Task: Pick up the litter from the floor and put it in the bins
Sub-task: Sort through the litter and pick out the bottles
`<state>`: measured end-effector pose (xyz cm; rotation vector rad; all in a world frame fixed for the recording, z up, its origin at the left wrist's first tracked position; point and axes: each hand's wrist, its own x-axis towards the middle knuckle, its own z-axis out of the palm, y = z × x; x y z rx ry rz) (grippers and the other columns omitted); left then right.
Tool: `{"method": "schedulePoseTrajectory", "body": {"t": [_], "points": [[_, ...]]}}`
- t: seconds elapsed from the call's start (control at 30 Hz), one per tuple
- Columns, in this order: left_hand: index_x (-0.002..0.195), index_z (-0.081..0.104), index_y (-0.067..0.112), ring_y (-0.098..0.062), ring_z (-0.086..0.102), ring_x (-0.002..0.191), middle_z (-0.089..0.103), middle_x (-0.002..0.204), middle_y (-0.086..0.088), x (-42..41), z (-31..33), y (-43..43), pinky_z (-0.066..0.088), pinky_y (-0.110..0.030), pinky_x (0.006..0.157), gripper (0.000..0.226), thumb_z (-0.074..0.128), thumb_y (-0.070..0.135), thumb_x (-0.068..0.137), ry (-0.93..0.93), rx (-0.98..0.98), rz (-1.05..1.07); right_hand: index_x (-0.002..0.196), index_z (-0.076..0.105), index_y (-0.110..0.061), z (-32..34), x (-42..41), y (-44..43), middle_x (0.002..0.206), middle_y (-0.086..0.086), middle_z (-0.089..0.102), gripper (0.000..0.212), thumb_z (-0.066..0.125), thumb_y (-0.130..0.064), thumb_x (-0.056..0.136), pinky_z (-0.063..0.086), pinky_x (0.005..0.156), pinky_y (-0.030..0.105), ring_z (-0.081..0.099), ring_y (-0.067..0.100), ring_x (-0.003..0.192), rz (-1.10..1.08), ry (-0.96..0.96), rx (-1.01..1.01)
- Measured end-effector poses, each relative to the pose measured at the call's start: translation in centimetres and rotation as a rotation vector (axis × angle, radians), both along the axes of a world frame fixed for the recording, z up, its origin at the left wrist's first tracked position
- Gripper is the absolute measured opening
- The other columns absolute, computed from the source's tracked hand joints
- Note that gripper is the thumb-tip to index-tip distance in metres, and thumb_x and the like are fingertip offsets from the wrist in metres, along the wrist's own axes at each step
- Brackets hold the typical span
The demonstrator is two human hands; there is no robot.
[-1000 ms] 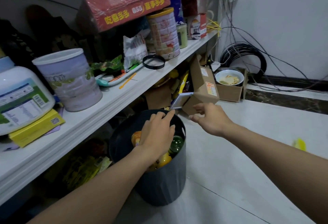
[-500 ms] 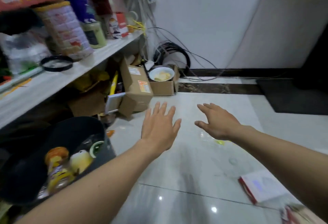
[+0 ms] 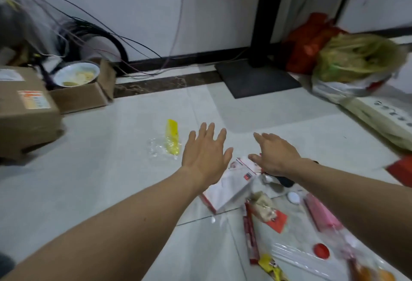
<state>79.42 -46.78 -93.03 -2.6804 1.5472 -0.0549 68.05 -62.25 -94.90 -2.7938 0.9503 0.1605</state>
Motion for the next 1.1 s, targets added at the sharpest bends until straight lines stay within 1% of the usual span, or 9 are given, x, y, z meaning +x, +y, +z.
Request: {"method": "schedulePoseTrajectory", "body": {"t": [0.23,0.4,0.57,0.7,0.8,0.83,0.93,1.0,1.1], "points": [[0.154,0.007,0.021,-0.028,0.000,0.149,0.006,0.161,-0.010,-4.0,-5.5,-4.0,0.011,-0.044,0.119,0.061,0.017,0.049,0.102,0.068,0.100,-0.107,0.139,0.035,-0.014,-4.7,-5.7,-4.6,0.127,0.008,0.053,0.060,0.050,-0.048,0.092,0.043,0.089,0.039,0.048,0.029,0.117,-0.128,0.059,0.047],[0.154,0.007,0.022,-0.027,0.000,0.149,0.006,0.162,-0.010,-5.2,-8.3,-5.0,0.010,-0.044,0.119,0.060,0.015,0.049,0.102,0.097,0.142,-0.119,0.118,0.044,-0.016,-7.2,-7.8,-6.1,0.116,0.006,0.055,0.043,0.058,-0.043,0.087,0.047,0.078,0.038,0.053,0.029,0.104,-0.179,0.077,0.088],[0.154,0.009,0.023,-0.027,0.002,0.149,0.008,0.162,-0.009,-5.7,-10.0,-5.3,0.011,-0.044,0.119,0.059,0.016,0.050,0.102,0.107,0.165,-0.100,0.117,0.044,-0.015,-9.3,-8.9,-6.8,0.116,0.007,0.055,0.046,0.062,-0.039,0.082,0.045,0.075,0.038,0.053,0.031,0.106,-0.220,0.067,0.121],[0.154,0.008,0.024,-0.028,0.003,0.149,0.007,0.162,-0.010,-6.0,-10.8,-5.6,0.010,-0.044,0.119,0.060,0.016,0.051,0.101,0.120,0.189,-0.081,0.126,0.044,-0.015,-10.4,-10.1,-6.8,0.122,0.010,0.055,0.050,0.061,-0.038,0.084,0.046,0.080,0.039,0.052,0.031,0.113,-0.274,0.054,0.133],[0.154,0.009,0.024,-0.028,0.004,0.149,0.009,0.161,-0.010,-6.4,-11.5,-5.8,0.011,-0.044,0.118,0.060,0.017,0.052,0.100,0.122,0.189,-0.078,0.136,0.037,-0.013,-10.8,-11.6,-6.9,0.127,0.011,0.052,0.062,0.061,-0.034,0.084,0.045,0.084,0.040,0.049,0.031,0.118,-0.339,0.074,0.124],[0.154,0.010,0.024,-0.028,0.004,0.148,0.010,0.161,-0.010,-6.5,-11.6,-5.9,0.012,-0.043,0.118,0.060,0.018,0.052,0.100,0.116,0.186,-0.079,0.134,0.038,-0.013,-10.9,-12.2,-7.0,0.124,0.010,0.053,0.059,0.061,-0.033,0.083,0.046,0.082,0.039,0.050,0.031,0.115,-0.362,0.066,0.121],[0.153,0.011,0.024,-0.028,0.006,0.148,0.013,0.161,-0.010,-7.0,-11.9,-6.2,0.014,-0.043,0.118,0.061,0.020,0.053,0.100,0.110,0.179,-0.086,0.115,0.042,-0.013,-11.3,-13.7,-7.0,0.110,0.010,0.056,0.042,0.056,-0.039,0.085,0.042,0.070,0.035,0.053,0.029,0.098,-0.410,0.043,0.114],[0.154,0.011,0.024,-0.029,0.006,0.148,0.013,0.161,-0.010,-7.4,-11.9,-6.4,0.013,-0.043,0.118,0.061,0.020,0.053,0.100,0.119,0.176,-0.096,0.117,0.042,-0.013,-11.5,-14.5,-6.9,0.109,0.009,0.056,0.048,0.055,-0.048,0.087,0.039,0.068,0.032,0.054,0.028,0.097,-0.431,0.058,0.114],[0.154,0.008,0.024,-0.028,0.005,0.148,0.011,0.161,-0.009,-8.1,-11.6,-6.4,0.011,-0.043,0.119,0.062,0.021,0.052,0.101,0.137,0.179,-0.107,0.123,0.040,-0.014,-12.2,-15.4,-6.5,0.110,0.009,0.056,0.057,0.054,-0.056,0.087,0.039,0.067,0.032,0.053,0.027,0.092,-0.469,0.051,0.096]]}}
